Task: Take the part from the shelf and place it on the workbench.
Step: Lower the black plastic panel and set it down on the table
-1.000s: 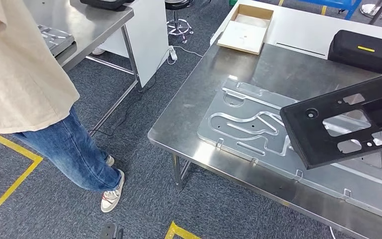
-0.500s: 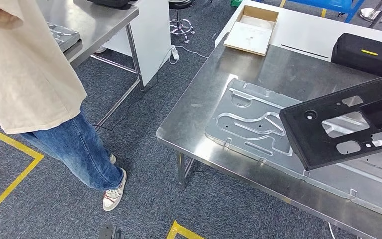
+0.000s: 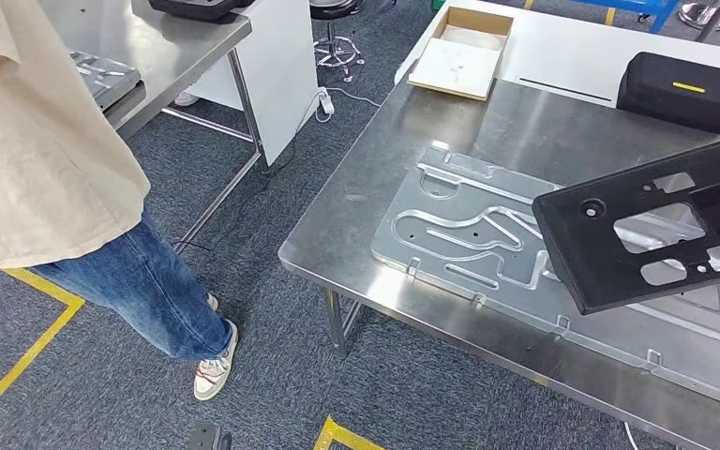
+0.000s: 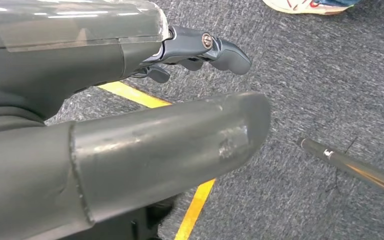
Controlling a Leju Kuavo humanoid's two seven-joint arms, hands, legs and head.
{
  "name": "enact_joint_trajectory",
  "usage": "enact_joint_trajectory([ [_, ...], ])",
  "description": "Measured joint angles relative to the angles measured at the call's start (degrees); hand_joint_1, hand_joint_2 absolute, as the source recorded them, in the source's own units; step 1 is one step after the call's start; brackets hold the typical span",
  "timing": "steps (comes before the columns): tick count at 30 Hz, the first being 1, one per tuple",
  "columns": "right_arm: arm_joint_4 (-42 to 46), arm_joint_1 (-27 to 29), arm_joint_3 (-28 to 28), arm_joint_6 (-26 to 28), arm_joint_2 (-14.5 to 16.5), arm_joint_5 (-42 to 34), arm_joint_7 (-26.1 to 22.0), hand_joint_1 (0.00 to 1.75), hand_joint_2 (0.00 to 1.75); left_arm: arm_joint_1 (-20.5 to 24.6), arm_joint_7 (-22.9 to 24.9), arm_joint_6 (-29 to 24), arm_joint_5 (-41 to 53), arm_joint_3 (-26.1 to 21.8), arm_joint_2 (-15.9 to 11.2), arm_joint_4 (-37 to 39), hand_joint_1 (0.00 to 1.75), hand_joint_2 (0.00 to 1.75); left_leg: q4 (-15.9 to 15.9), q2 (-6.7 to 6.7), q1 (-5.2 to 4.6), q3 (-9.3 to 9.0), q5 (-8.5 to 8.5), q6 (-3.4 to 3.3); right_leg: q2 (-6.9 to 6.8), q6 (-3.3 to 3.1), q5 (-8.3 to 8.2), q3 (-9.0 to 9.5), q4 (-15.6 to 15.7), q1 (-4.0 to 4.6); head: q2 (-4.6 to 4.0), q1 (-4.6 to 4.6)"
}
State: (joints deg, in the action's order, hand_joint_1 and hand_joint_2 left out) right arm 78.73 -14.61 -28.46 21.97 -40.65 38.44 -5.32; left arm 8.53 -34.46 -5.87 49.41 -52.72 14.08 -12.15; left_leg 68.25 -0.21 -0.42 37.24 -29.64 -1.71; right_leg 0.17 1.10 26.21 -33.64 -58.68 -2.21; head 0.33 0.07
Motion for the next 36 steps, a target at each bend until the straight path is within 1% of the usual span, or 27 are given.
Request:
enact_joint_trajectory([
  [1, 0.0, 0.0, -0.1, 0.0, -0.1, 0.0, 0.0, 0.00, 0.00, 0.1, 0.0, 0.0, 0.0, 0.0, 0.0, 0.0, 0.00, 0.00, -4.2, -0.01, -0.10, -2.14, 1.59, -0.28, 0.00, 0.13, 0.06, 0.08, 0.0, 0.10, 0.00, 0.00],
  [2, 0.0, -0.1, -0.2, 0.0, -0.1, 0.0, 0.1, 0.00, 0.00, 0.1, 0.0, 0.0, 0.0, 0.0, 0.0, 0.0, 0.00, 0.00, -7.4, -0.02, -0.20, -3.68, 2.60, -0.52, -0.02, 0.35, 0.08, 0.10, 0.0, 0.20, 0.00, 0.01],
  [3, -0.1, -0.1, -0.3, 0.0, -0.1, -0.1, 0.2, 0.00, 0.00, 0.1, 0.0, 0.0, 0.0, 0.0, 0.0, 0.0, 0.00, 0.00, -9.1, -0.02, -0.29, -4.51, 2.99, -0.69, -0.05, 0.64, 0.06, 0.09, 0.0, 0.28, 0.00, 0.02],
  [5, -0.1, -0.1, -0.5, 0.0, -0.2, -0.1, 0.3, 0.00, 0.00, 0.1, 0.0, 0.0, 0.0, 0.0, 0.0, 0.0, 0.00, 0.00, -9.9, 0.00, -0.43, -4.66, 3.10, -1.02, -0.10, 1.39, -0.17, 0.12, 0.3, 0.28, 0.00, 0.02],
  [7, -0.2, -0.1, -0.7, 0.0, -0.3, -0.1, 0.4, 0.00, 0.00, 0.1, 0.0, 0.0, 0.0, 0.0, 0.0, 0.0, 0.00, 0.00, -10.8, 0.08, -0.28, -4.97, 3.66, -1.73, -0.14, 1.94, 0.39, -0.01, -0.2, 0.08, 0.00, 0.02],
  [8, -0.2, -0.1, -0.8, 0.0, -0.4, -0.1, 0.4, 0.00, 0.00, 0.1, 0.0, 0.0, 0.0, 0.0, 0.0, 0.0, 0.00, 0.00, -11.2, 0.13, -0.16, -5.14, 3.94, -2.08, -0.14, 2.10, 1.48, -0.66, -1.7, 0.06, 0.00, 0.04],
  [9, -0.3, -0.2, -0.8, 0.0, -0.5, -0.1, 0.5, 0.00, 0.00, 0.1, 0.0, 0.0, 0.0, 0.0, 0.0, 0.0, 0.00, 0.00, -11.5, 0.18, -0.08, -5.26, 4.12, -2.31, -0.15, 2.21, 3.14, -1.94, -4.5, 0.04, 0.00, 0.05],
  [11, -0.3, -0.1, -0.9, 0.0, -0.5, -0.1, 0.5, 0.00, 0.00, 0.1, 0.0, 0.0, 0.1, 0.0, 0.0, 0.0, 0.00, 0.00, -11.5, 0.19, -0.13, -5.24, 4.12, -2.44, -0.13, 2.51, 6.42, -5.67, -11.9, 0.09, 0.00, 0.05],
  [12, -0.3, 0.0, -0.9, 0.0, -0.5, -0.1, 0.4, 0.00, 0.00, 0.1, 0.0, 0.0, 0.1, 0.0, 0.0, 0.0, 0.00, 0.00, -11.5, 0.19, -0.15, -5.25, 4.04, -2.45, -0.14, 2.65, 6.94, -7.08, -14.5, 0.06, 0.00, 0.05],
  [13, -0.4, 0.0, -0.9, 0.0, -0.5, -0.1, 0.4, 0.00, 0.00, 0.1, 0.0, 0.0, 0.1, 0.0, 0.0, 0.0, 0.00, 0.00, -11.3, 0.18, -0.15, -5.28, 3.92, -2.42, -0.15, 2.76, 6.26, -7.53, -15.0, 0.00, 0.00, 0.04],
  [14, -0.4, 0.0, -0.9, 0.0, -0.5, -0.1, 0.3, 0.00, 0.00, 0.1, 0.0, 0.1, 0.1, 0.0, 0.0, 0.0, 0.00, 0.00, -11.1, 0.17, -0.11, -5.36, 3.71, -2.34, -0.17, 2.85, 4.48, -6.76, -13.1, -0.08, 0.00, 0.05],
  [15, -0.4, 0.0, -0.9, 0.0, -0.6, -0.1, 0.2, 0.00, 0.00, 0.1, 0.1, 0.1, 0.1, 0.0, 0.1, 0.0, 0.00, 0.00, -10.8, 0.15, -0.06, -5.44, 3.42, -2.17, -0.24, 2.92, 2.17, -5.07, -9.4, -0.21, 0.00, 0.05],
  [17, -0.4, -0.2, -0.8, -0.1, -0.6, -0.1, 0.0, 0.00, 0.00, 0.2, 0.1, 0.1, 0.1, 0.0, 0.1, 0.0, 0.00, 0.00, -10.0, 0.04, -0.19, -5.28, 2.80, -1.62, -0.29, 2.72, -0.41, -1.98, -2.7, -0.16, 0.00, 0.03],
  [18, -0.3, -0.2, -0.8, -0.1, -0.6, -0.1, -0.2, 0.00, 0.00, 0.3, 0.1, 0.1, 0.2, 0.0, 0.2, 0.0, 0.00, 0.00, -9.7, 0.00, -0.30, -5.12, 2.59, -1.37, -0.26, 2.44, -0.67, -1.34, -1.2, -0.04, 0.00, 0.02],
  [20, -0.2, -0.1, -0.8, -0.1, -0.6, -0.1, -0.4, 0.00, 0.00, 0.4, 0.1, 0.1, 0.2, 0.0, 0.2, 0.0, 0.00, 0.00, -9.5, -0.03, -0.45, -4.91, 2.44, -1.00, -0.09, 1.68, -0.43, -1.45, -0.9, 0.22, 0.00, -0.01],
  [21, -0.2, -0.1, -0.7, -0.1, -0.6, -0.1, -0.4, 0.00, 0.00, 0.4, 0.1, 0.1, 0.2, 0.0, 0.2, 0.0, 0.00, 0.00, -9.4, -0.01, -0.42, -4.87, 2.27, -0.75, -0.14, 1.35, -0.46, -1.46, -0.9, 0.11, 0.00, 0.01],
  [23, -0.2, -0.2, -0.7, -0.1, -0.7, -0.1, -0.3, 0.00, 0.00, 0.4, 0.1, 0.1, 0.3, 0.0, 0.2, 0.0, 0.00, 0.00, -7.3, 0.01, -0.31, -3.99, 0.67, -0.10, -0.24, 0.60, -0.56, -1.40, -0.7, -0.14, 0.00, 0.00],
  [24, -0.2, -0.3, -0.7, -0.1, -0.7, -0.1, -0.2, 0.00, 0.00, 0.4, 0.1, 0.1, 0.3, 0.1, 0.2, 0.0, 0.00, 0.00, -4.6, 0.02, -0.20, -2.77, -0.98, 0.19, -0.32, 0.31, -0.61, -1.38, -0.6, -0.24, 0.00, -0.02],
  [26, -0.2, -0.3, -0.7, -0.1, -0.7, -0.1, -0.1, 0.00, 0.00, 0.4, 0.1, 0.1, 0.3, 0.1, 0.2, 0.0, 0.00, 0.00, 3.4, 0.02, 0.01, 0.91, -4.71, 0.50, -0.39, 0.05, -0.64, -1.47, -0.6, -0.19, 0.00, -0.04],
  [27, -0.2, -0.3, -0.7, -0.1, -0.7, -0.1, 0.0, 0.00, 0.00, 0.3, 0.1, 0.1, 0.3, 0.1, 0.2, 0.0, 0.00, 0.00, 6.5, 0.02, 0.08, 2.38, -5.67, 0.56, -0.41, 0.03, -0.65, -1.50, -0.6, -0.17, 0.00, -0.04],
  [28, -0.2, -0.4, -0.7, -0.1, -0.7, -0.1, 0.0, 0.00, 0.00, 0.3, 0.1, 0.1, 0.3, 0.1, 0.2, 0.0, 0.00, 0.00, 7.7, 0.02, 0.11, 2.95, -5.52, 0.54, -0.41, 0.03, -0.66, -1.50, -0.6, -0.16, 0.00, -0.04],
  [29, -0.2, -0.4, -0.7, -0.1, -0.7, -0.1, 0.0, 0.00, 0.00, 0.2, 0.1, 0.1, 0.3, 0.1, 0.2, 0.0, 0.00, 0.00, 6.3, 0.02, 0.12, 2.25, -4.17, 0.42, -0.39, 0.04, -0.66, -1.46, -0.6, -0.15, 0.00, -0.04],
  [31, -0.2, -0.4, -0.7, -0.2, -0.7, -0.1, 0.0, 0.00, 0.00, 0.2, 0.1, 0.1, 0.3, 0.1, 0.1, 0.0, 0.00, 0.00, -1.6, -0.04, 0.06, -1.49, -0.18, -0.17, -0.35, 0.14, -0.67, -1.33, -0.7, -0.13, 0.00, -0.04],
  [32, -0.2, -0.4, -0.7, -0.2, -0.7, -0.1, 0.0, 0.00, 0.00, 0.3, 0.1, 0.1, 0.2, 0.1, 0.1, 0.0, 0.00, 0.00, -5.4, -0.06, -0.04, -3.28, 1.23, -0.46, -0.31, 0.35, -0.70, -1.33, -0.7, 0.00, 0.00, -0.03],
  [33, -0.2, -0.4, -0.7, -0.3, -0.7, -0.1, 0.0, 0.00, 0.00, 0.3, 0.1, 0.1, 0.2, 0.1, 0.1, 0.0, 0.00, 0.00, -7.9, -0.08, -0.15, -4.37, 1.94, -0.67, -0.28, 0.63, -0.77, -1.38, -0.7, 0.08, 0.00, -0.03],
  [34, -0.2, -0.4, -0.7, -0.3, -0.7, -0.1, 0.0, 0.00, 0.00, 0.3, 0.1, 0.1, 0.2, 0.1, 0.1, 0.0, 0.00, 0.00, -9.1, -0.08, -0.28, -4.79, 2.10, -0.82, -0.25, 0.99, -0.88, -1.44, -0.6, 0.11, 0.00, -0.03],
  [36, -0.2, -0.4, -0.7, -0.4, -0.8, -0.1, 0.0, 0.00, 0.00, 0.3, 0.1, 0.1, 0.1, 0.1, 0.1, 0.0, 0.00, 0.00, -9.7, -0.02, -0.29, -4.87, 2.47, -1.20, -0.21, 1.78, -1.15, -1.43, -0.3, 0.02, 0.00, -0.03],
])
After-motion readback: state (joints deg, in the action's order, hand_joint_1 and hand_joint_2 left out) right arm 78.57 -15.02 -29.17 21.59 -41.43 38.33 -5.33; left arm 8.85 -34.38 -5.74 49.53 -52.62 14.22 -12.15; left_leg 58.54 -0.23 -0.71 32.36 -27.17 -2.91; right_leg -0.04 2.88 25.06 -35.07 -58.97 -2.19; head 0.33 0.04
